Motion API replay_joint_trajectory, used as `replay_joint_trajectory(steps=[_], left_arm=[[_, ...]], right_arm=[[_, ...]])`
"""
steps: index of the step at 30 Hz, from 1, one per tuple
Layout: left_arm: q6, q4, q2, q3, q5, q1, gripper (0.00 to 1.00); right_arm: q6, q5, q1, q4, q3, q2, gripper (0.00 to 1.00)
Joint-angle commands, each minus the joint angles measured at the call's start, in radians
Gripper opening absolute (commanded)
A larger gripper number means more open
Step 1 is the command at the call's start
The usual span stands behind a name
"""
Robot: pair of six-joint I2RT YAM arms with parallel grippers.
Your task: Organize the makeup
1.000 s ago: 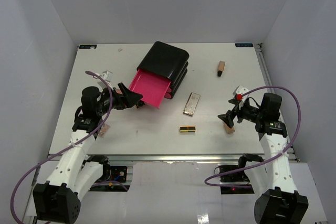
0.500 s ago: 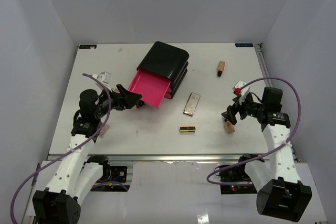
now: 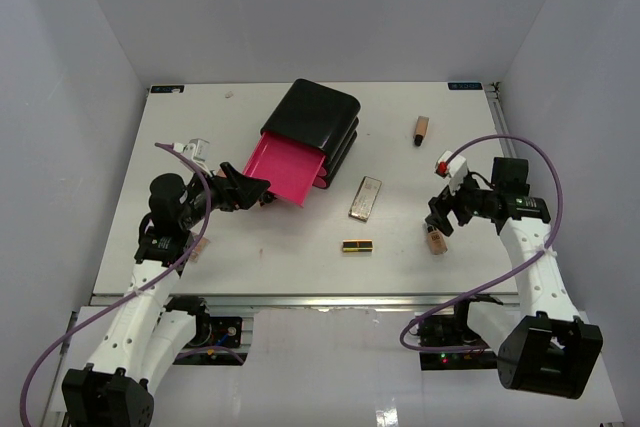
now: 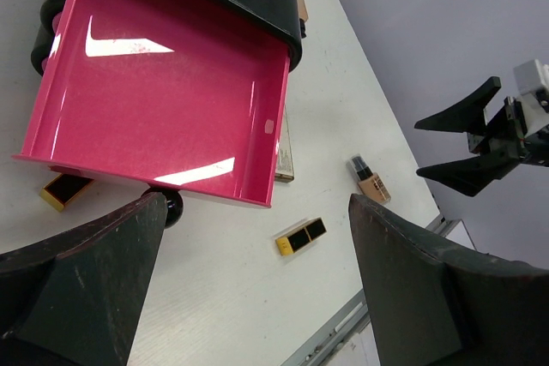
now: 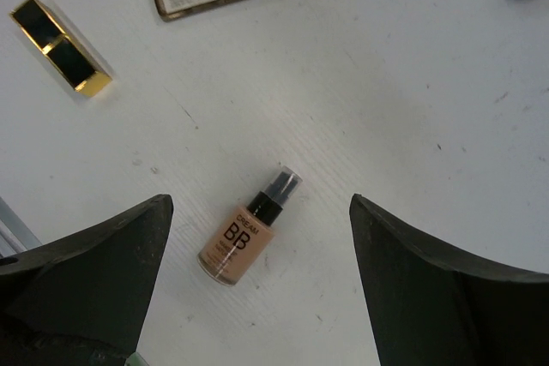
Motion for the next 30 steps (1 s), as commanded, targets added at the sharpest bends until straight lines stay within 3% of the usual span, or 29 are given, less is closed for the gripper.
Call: replay_joint_trajectory(steps=[1,11,20,28,30], left_arm=[[0.001,0.016,-0.021,-0.007,0.004,0.001,0.98],[0.001,0.017,-0.021,-0.008,0.005,0.003,0.98],[0.001,0.017,-0.023,-0.009,0.003,0.002,0.98],[0.001,0.017,-0.021,-0.010,0.002,0.001,0.98],[0.002,0.016,-0.021,-0.009,0.000,0.001,0.98]], right_arm=[[0.126,0.242,0.053,0.050,0.023,0.028,0.90],[0.256,0.484,0.152,0.082,-0.061,0.003,0.90],[0.265,0.510,0.158,0.091,-0.076,0.074,0.91],[0.273,0.453,0.183,0.112,-0.104,0.159,1.00],[0.278,0.447,0.192,0.121,-0.117,0.180,0.95]])
